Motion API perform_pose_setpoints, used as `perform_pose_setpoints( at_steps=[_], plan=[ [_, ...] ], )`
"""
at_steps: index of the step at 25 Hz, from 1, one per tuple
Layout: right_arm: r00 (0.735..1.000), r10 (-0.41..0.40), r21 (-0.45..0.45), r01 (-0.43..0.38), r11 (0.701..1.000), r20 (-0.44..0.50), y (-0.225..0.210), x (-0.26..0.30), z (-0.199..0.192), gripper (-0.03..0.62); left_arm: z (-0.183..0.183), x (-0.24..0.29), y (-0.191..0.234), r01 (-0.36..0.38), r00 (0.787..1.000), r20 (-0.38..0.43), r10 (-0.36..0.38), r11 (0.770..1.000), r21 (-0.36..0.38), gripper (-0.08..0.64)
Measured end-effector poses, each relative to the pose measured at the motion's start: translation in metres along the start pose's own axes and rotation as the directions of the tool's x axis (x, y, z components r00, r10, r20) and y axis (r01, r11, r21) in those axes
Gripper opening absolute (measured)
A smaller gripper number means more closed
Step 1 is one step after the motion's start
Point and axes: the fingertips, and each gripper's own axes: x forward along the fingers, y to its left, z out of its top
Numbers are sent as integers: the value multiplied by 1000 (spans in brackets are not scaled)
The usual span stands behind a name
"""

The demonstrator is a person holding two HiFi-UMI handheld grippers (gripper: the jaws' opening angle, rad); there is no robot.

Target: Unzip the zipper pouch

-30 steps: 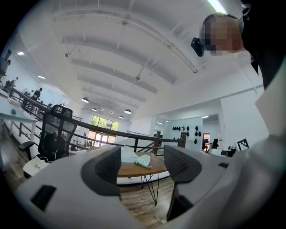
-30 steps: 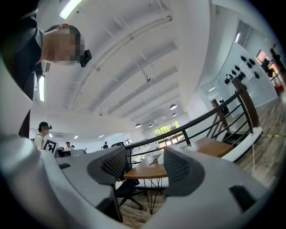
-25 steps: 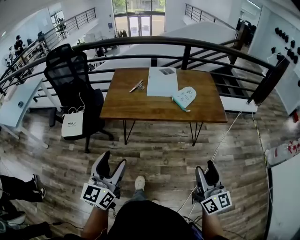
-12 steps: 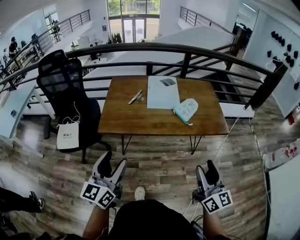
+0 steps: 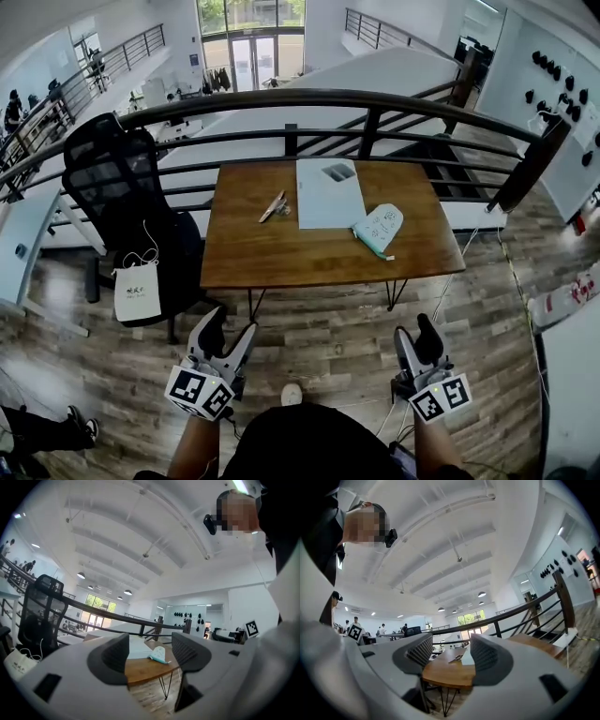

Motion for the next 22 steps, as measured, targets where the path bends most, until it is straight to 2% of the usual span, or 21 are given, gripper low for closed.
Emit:
perform_pose_setpoints(
  at_steps=[2, 10, 16, 22],
  plan=[
    [1000, -4, -4, 4, 1000, -10, 5, 6, -4, 235, 2, 2, 4, 16, 1000, 3, -16, 1000, 9, 288],
    [999, -7, -7, 7, 1000, -39, 7, 19, -20, 235, -12, 11, 20, 23, 1000, -4, -23, 999, -46, 293],
    [999, -11, -5, 11, 1000, -45, -18, 36, -22, 235, -8, 35, 26, 26, 1000, 5, -26, 999, -28, 293],
    [998, 29, -18, -30, 999, -59, -49, 70, -14, 232, -3, 69, 26, -6, 1000, 24, 6, 999, -34, 293]
  ],
)
